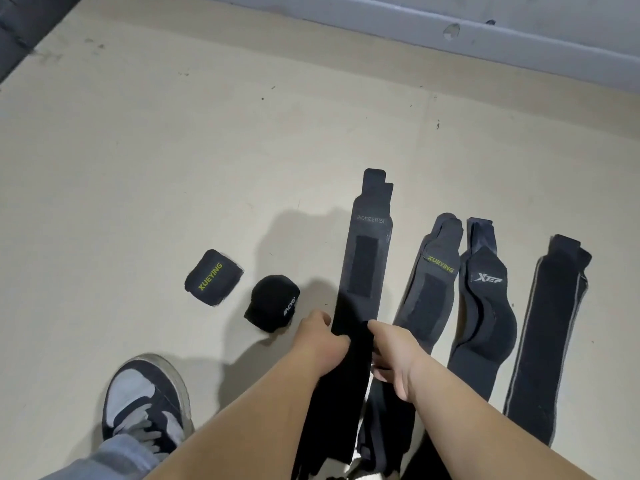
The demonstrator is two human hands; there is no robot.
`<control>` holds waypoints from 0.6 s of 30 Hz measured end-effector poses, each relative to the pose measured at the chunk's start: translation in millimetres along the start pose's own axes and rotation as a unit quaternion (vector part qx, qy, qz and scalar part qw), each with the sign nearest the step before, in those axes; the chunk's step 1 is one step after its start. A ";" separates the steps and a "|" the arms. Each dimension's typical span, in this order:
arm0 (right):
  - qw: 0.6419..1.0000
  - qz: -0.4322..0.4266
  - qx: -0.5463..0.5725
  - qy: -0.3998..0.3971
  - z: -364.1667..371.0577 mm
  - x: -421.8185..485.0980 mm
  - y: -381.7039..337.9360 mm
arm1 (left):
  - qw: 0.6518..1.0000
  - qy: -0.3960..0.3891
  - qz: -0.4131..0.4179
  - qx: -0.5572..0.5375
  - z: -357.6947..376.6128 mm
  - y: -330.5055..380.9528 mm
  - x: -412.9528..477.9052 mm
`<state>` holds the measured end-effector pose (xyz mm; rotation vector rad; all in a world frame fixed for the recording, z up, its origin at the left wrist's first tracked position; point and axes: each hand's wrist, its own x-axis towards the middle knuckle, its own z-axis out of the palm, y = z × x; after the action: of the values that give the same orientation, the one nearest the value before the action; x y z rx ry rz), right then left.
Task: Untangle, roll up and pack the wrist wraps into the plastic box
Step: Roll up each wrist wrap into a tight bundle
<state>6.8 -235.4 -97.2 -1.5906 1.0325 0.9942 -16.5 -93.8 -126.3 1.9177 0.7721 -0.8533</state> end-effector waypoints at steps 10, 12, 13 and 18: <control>0.999 -0.031 0.002 0.023 -3.4 12.3 10.2 | 0.995 -0.059 -0.022 -0.081 2.5 1.3 1.0; 0.999 -0.033 -0.003 0.042 -3.1 12.6 13.8 | 0.993 -0.074 -0.015 -0.095 6.2 1.5 -2.5; 0.998 -0.032 -0.005 0.049 -3.3 11.0 14.2 | 0.992 -0.077 -0.011 -0.099 6.9 1.9 -3.6; 0.999 -0.031 0.014 0.032 -6.9 8.4 7.7 | 0.990 -0.075 0.002 -0.120 3.1 10.8 -11.7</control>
<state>3.0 -244.8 -105.8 -1.6297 1.0310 0.8884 -15.6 -103.3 -113.1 1.6238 0.7428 -0.8518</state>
